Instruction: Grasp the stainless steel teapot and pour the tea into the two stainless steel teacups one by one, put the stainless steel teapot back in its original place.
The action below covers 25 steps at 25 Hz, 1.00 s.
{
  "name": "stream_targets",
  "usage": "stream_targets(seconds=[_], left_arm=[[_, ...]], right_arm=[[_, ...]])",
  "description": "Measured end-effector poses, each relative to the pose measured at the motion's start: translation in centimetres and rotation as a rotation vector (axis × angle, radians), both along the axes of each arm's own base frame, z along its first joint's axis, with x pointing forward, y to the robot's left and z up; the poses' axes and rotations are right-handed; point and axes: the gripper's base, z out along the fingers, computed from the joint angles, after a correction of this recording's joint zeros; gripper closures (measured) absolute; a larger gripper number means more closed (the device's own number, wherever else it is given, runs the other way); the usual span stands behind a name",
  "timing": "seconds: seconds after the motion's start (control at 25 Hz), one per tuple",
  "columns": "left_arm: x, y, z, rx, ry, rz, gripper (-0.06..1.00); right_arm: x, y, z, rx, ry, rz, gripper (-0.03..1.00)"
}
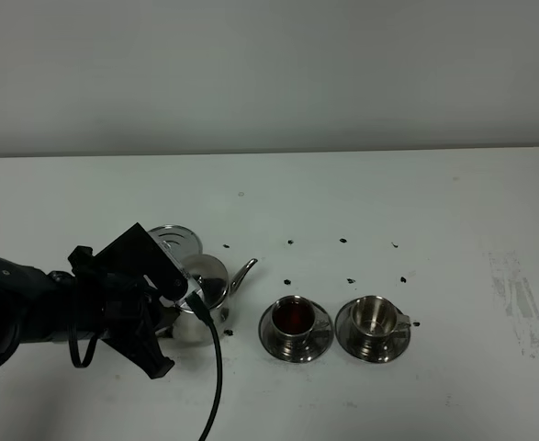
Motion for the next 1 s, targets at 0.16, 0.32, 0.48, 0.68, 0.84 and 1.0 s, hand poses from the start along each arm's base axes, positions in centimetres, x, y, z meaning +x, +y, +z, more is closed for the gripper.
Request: stream_targets(seconds=[0.16, 0.32, 0.48, 0.68, 0.84, 1.0], left_arm=[[0.4, -0.2, 1.8, -0.004, -0.07, -0.022, 0.73], [1.5, -1.0, 3.3, 0.0, -0.136, -0.061, 0.73], [3.3, -2.4, 4.3, 0.008, -0.189, -0.124, 0.73], [6.0, -5.4, 4.3, 0.037, -0.223, -0.254, 0.73], [7.8, -7.3, 4.0, 0.075, -0.246, -0.365, 0.73], [9.2, -8.5, 3.9, 0.128, -0.284, -0.449, 0.73]], right_arm=[[0.0, 0.0, 0.0, 0.0, 0.0, 0.0, 0.74], [0.0, 0.0, 0.0, 0.0, 0.0, 0.0, 0.74], [0.0, 0.0, 0.0, 0.0, 0.0, 0.0, 0.74], [0.0, 0.0, 0.0, 0.0, 0.0, 0.0, 0.74], [0.0, 0.0, 0.0, 0.0, 0.0, 0.0, 0.74], [0.0, 0.0, 0.0, 0.0, 0.0, 0.0, 0.74]])
